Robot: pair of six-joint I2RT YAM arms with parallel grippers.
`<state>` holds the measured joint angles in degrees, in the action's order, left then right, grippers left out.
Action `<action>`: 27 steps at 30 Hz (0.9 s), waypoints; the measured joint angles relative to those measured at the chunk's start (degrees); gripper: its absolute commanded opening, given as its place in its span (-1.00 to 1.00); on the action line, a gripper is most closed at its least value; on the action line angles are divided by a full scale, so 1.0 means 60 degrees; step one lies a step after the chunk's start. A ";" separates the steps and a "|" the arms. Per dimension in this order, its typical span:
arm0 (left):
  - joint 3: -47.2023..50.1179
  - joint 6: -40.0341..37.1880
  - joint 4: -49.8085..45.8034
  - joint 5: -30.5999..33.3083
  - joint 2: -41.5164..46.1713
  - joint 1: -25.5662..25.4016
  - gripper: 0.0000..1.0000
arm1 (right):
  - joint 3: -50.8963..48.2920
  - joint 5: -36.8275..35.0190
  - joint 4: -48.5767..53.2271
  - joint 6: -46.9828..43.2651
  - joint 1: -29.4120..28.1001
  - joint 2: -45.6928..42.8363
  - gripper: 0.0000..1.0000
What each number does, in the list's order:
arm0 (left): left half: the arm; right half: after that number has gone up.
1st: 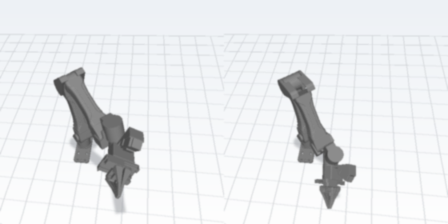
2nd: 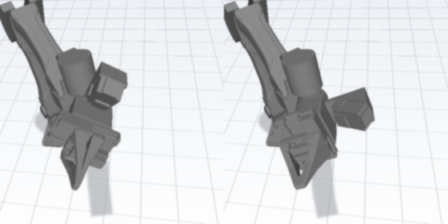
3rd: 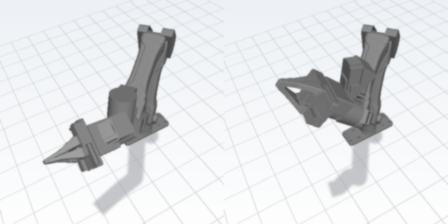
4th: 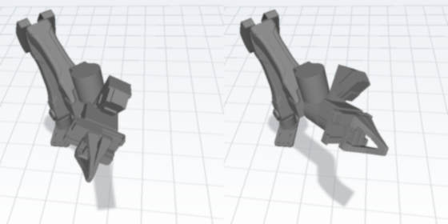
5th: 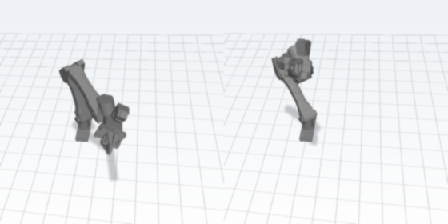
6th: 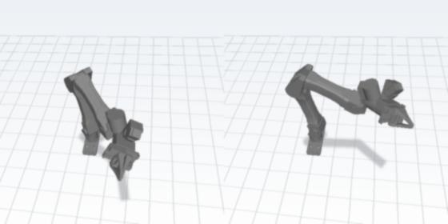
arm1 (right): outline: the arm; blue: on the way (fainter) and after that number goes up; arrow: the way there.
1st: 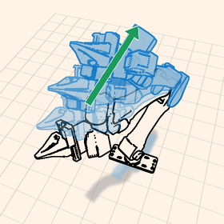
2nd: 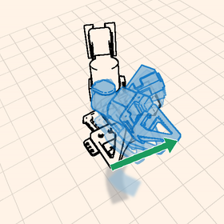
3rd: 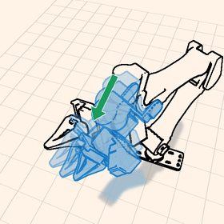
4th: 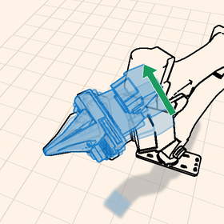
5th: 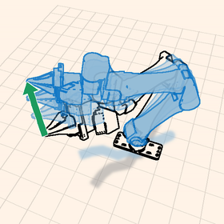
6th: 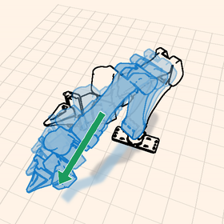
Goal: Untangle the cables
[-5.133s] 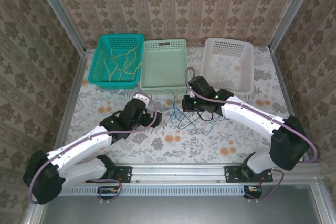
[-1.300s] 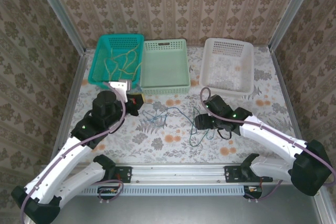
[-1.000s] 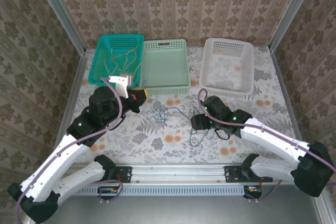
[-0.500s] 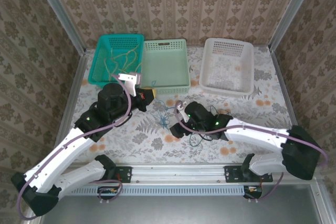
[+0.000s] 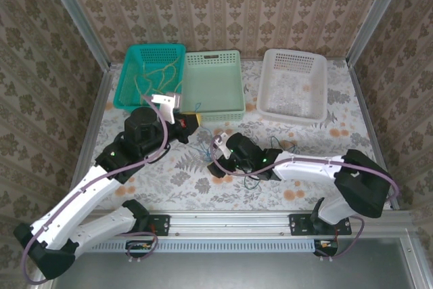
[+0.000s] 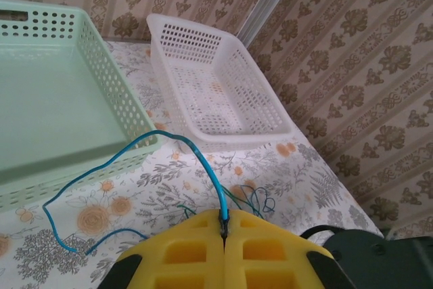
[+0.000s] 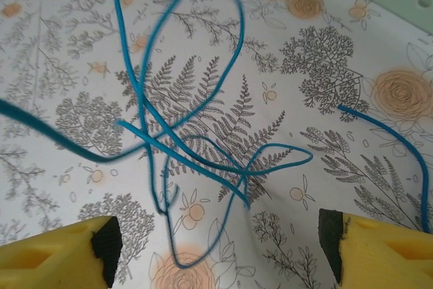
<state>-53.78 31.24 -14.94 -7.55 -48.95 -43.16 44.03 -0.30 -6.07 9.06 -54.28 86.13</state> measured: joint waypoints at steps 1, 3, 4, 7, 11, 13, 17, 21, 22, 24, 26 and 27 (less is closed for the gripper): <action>0.0000 0.0015 0.0000 0.0004 0.0051 0.0000 -1.00 | 0.0062 0.0007 -0.0044 -0.0018 0.0000 0.0178 0.51; 0.0000 0.0015 0.0000 0.0004 0.0182 0.0004 -1.00 | 0.0182 0.0029 -0.0175 -0.0091 0.0000 0.0539 0.34; 0.0000 0.0015 0.0000 0.0007 0.0248 0.0007 -1.00 | 0.0211 0.0029 -0.0226 -0.0127 0.0000 0.0667 0.27; 0.0000 0.0018 0.0000 0.0007 0.0448 0.0029 -1.00 | 0.0208 0.0033 -0.0280 -0.0131 0.0000 0.0783 0.02; 0.0000 0.0098 0.0040 0.0004 0.0616 0.0113 -1.00 | 0.0208 0.0022 -0.0823 -0.0255 0.0000 0.0758 -0.49; 0.0000 0.0124 0.0076 0.0004 0.0616 0.0146 -1.00 | 0.0208 -0.0007 -0.0936 -0.0284 0.0000 0.0725 -0.69; 0.0004 0.0124 0.0047 0.0004 0.0637 0.0306 -1.00 | 0.0208 -0.0127 -0.0874 -0.0280 0.0000 0.0652 -0.88; -0.0029 0.0047 -0.0339 0.0051 0.0845 0.0816 -1.00 | 0.0047 -0.0288 -0.0594 -0.0277 0.0000 0.0262 -0.87; -0.0066 0.0011 -0.0503 0.0058 0.0896 0.0969 -1.00 | -0.0051 -0.0335 -0.0499 -0.0277 0.0000 0.0098 -0.86; -0.0240 -0.0084 -0.0816 0.0069 0.0969 0.1392 -1.00 | -0.0335 -0.0412 -0.0175 -0.0277 0.0004 -0.0382 -0.83; -0.0419 -0.0178 -0.1031 0.0058 0.0987 0.1738 -1.00 | -0.0590 -0.0433 0.0113 -0.0288 0.0044 -0.0882 -0.78; -0.0499 -0.0211 -0.1093 0.0036 0.0984 0.1909 -1.00 | -0.0732 -0.0452 0.0284 -0.0302 0.0069 -0.1180 -0.76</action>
<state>-56.77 29.98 -21.50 -7.33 -43.05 -31.70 39.64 -3.01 -4.36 7.25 -53.87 79.05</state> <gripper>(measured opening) 0.045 0.101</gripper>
